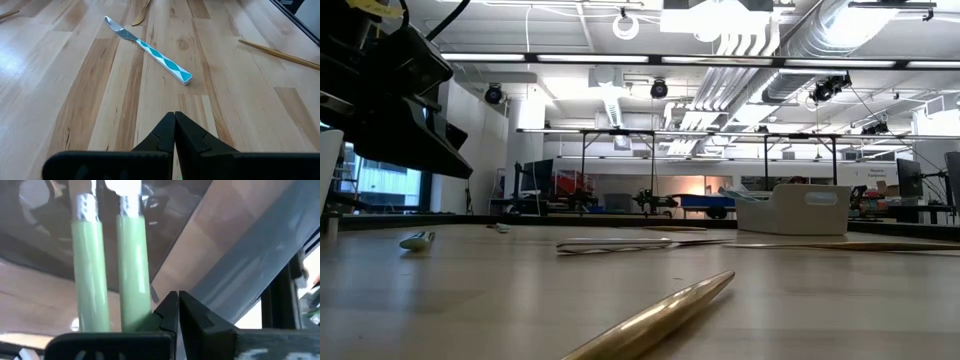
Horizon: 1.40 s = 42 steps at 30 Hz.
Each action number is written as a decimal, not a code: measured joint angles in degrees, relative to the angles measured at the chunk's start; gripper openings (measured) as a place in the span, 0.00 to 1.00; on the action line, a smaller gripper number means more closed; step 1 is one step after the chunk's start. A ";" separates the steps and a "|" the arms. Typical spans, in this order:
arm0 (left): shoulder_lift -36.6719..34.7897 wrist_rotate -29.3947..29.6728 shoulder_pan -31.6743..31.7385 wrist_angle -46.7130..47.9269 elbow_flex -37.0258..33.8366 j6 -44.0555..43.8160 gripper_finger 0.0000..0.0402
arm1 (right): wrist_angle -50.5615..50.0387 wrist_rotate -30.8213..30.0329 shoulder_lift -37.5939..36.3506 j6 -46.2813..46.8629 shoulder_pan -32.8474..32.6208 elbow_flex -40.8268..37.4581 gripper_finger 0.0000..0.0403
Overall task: Sort silverware by color (type)
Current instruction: Put the green table knife into the black bin, then put the gold table knife into the white bin
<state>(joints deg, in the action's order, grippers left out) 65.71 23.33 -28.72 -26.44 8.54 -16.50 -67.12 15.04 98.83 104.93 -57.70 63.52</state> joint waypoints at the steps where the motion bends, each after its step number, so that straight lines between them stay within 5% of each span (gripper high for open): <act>1: 0.00 -0.01 0.00 0.04 0.00 -0.26 0.00 | -1.12 -0.68 0.00 -0.47 0.02 0.54 0.00; 6: 0.02 -1.61 -0.01 0.22 0.00 -0.64 0.00 | -10.60 -6.46 0.00 -1.43 0.05 7.27 0.00; 11: 0.02 -1.79 -0.52 0.22 0.00 -0.74 0.00 | -17.67 -19.84 -0.07 -3.76 0.14 15.85 0.00; 16: 0.02 -1.09 -1.38 0.07 0.00 -0.49 0.00 | -10.68 -35.48 -0.02 -16.07 3.83 17.69 0.00; 21: 0.05 -0.32 -1.12 -0.38 0.27 1.04 0.00 | 5.29 -41.57 0.28 -37.60 10.88 15.64 0.00; 26: 0.07 -0.33 -0.05 1.73 4.40 2.81 0.00 | 26.74 -40.86 0.28 -60.87 18.53 11.46 0.00; 32: 0.05 -0.77 -0.65 9.78 10.59 2.74 0.00 | 51.91 -31.18 1.24 -80.85 25.74 3.68 0.00; 42: 4.33 -0.52 -1.43 12.10 13.70 -4.05 0.00 | 59.29 -18.43 6.56 -93.28 31.74 1.56 0.05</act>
<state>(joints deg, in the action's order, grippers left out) 70.04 22.81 -30.16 -14.34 22.24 -20.55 -7.84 -3.39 105.38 11.65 -25.96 65.08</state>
